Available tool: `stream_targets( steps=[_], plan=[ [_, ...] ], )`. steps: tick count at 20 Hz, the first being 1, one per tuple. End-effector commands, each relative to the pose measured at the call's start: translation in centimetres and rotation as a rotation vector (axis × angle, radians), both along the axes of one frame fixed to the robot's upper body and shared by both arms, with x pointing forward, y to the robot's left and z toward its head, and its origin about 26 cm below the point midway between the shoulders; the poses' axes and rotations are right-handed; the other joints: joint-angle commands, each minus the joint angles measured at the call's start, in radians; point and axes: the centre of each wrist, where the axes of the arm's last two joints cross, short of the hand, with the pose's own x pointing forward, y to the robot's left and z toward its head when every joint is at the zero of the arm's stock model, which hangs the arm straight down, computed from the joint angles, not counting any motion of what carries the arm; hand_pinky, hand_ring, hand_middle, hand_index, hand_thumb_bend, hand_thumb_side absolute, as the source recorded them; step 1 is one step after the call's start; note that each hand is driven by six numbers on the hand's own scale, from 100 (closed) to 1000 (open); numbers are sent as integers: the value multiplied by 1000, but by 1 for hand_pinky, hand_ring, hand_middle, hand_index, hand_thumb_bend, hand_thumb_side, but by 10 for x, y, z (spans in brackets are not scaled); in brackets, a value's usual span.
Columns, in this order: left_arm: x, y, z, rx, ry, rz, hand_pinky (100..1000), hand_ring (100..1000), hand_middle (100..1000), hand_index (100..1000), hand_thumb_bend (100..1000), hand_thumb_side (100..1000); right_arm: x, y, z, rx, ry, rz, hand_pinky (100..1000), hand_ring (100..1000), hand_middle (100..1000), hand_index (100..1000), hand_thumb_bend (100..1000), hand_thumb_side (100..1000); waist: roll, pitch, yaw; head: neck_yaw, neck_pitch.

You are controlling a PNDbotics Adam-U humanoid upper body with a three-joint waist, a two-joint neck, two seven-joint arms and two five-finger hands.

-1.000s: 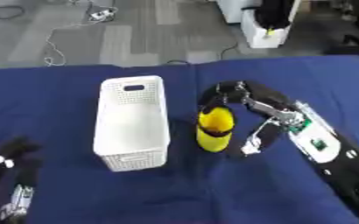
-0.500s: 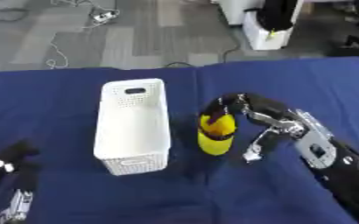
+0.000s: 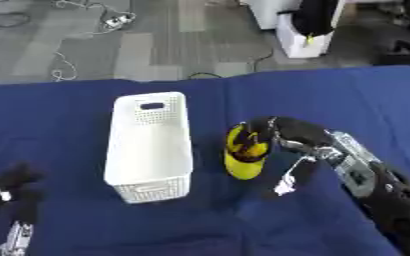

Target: Pick up objects on the table and place them in the box.

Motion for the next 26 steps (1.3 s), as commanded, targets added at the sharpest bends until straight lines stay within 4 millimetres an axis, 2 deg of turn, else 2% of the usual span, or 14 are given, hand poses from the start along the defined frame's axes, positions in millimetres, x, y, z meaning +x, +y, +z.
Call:
stream_targets(
  steps=[1,6,14,26],
  plan=[
    [0,-2,9,-1,-32,-12,890,655,732,935,100,836,4,0,12,-43,-41,23,730,651,670,694,755,730,0,-12,1,-15,-10],
    [0,-2,9,-1,-33,-13,890,656,732,935,100,835,6,-1,9,-66,-57,9,738,654,666,692,764,738,-1,-12,2,-14,-11],
    [0,-2,9,1,-32,-15,889,658,732,934,101,835,12,-5,26,-44,-121,-5,749,663,673,689,771,731,-1,-16,-1,-17,-15],
    [-1,-1,8,0,-30,-13,888,659,731,935,100,836,17,-8,30,-56,-140,-21,750,663,671,685,771,742,3,-17,-2,-18,-20]
  ],
)
